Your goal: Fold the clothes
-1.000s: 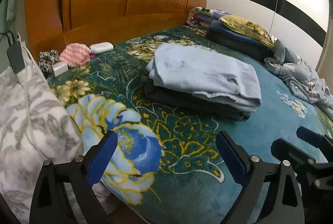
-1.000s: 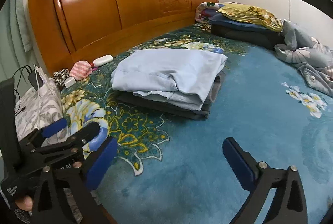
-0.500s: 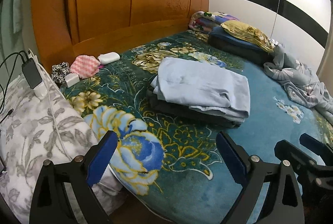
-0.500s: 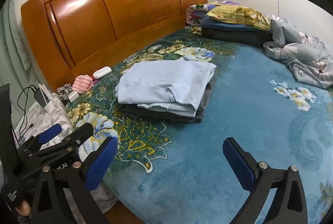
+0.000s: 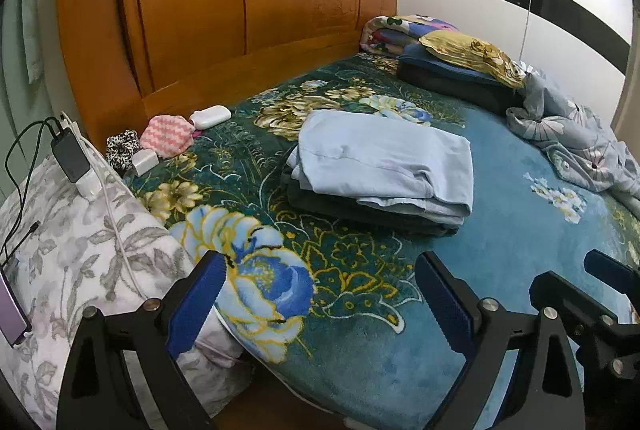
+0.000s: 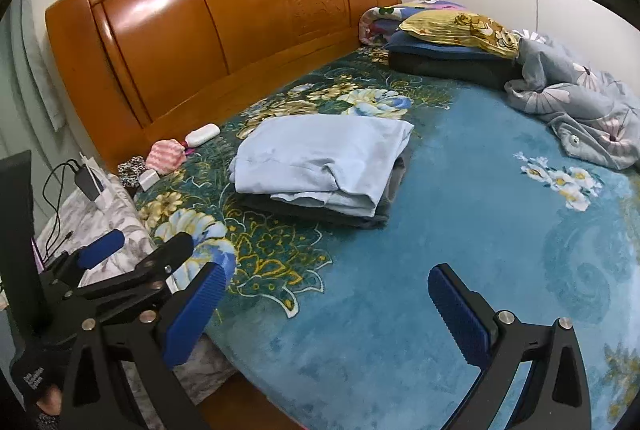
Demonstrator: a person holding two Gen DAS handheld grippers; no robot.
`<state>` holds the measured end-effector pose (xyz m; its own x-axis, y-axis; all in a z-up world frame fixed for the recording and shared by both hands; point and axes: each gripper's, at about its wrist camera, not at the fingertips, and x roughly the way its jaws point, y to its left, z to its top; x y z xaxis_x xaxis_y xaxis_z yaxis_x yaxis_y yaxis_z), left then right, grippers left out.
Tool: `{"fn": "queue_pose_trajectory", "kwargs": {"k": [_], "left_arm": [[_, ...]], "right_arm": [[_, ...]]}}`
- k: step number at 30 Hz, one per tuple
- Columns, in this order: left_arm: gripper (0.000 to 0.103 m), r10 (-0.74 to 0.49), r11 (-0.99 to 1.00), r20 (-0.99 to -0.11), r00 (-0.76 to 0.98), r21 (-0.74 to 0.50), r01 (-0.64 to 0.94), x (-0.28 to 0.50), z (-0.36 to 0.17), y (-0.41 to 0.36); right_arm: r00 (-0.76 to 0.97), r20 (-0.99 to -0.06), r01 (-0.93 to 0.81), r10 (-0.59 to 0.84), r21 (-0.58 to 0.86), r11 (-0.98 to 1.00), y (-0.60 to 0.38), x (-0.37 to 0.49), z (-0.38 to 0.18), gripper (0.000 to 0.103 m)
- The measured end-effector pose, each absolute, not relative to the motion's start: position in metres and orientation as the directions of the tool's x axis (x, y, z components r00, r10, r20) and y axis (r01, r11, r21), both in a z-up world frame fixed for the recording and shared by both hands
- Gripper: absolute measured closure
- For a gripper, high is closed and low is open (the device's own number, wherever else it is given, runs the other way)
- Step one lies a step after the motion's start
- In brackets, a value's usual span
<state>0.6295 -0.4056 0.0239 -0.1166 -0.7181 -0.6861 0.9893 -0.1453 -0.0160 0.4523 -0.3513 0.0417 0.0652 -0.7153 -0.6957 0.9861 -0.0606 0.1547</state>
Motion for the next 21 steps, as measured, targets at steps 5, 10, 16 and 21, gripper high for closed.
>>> {"fn": "queue_pose_trajectory", "kwargs": {"k": [5, 10, 16, 21], "left_arm": [[0.007, -0.72, -0.15, -0.685, -0.111, -0.003, 0.989, 0.6251, 0.0244, -0.4035], [0.007, -0.72, -0.148, -0.685, -0.111, -0.006, 0.989, 0.6247, 0.0247, -0.4025], [0.007, -0.734, -0.139, -0.672, -0.095, 0.012, 0.99, 0.6237, 0.0264, -0.3993], [0.007, -0.731, -0.155, -0.673, -0.114, 0.001, 0.988, 0.6217, 0.0274, -0.3992]], "right_arm": [[0.059, -0.696, 0.985, -0.716, 0.158, -0.073, -0.349, 0.4496, 0.042, 0.0], [0.06, -0.699, 0.984, -0.713, 0.162, -0.076, -0.3483, 0.4486, 0.0409, 0.0], [0.066, -0.699, 0.983, -0.712, 0.169, -0.075, -0.3484, 0.4487, 0.0393, 0.0], [0.066, -0.701, 0.982, -0.71, 0.173, -0.08, -0.3475, 0.447, 0.0377, 0.0]]}}
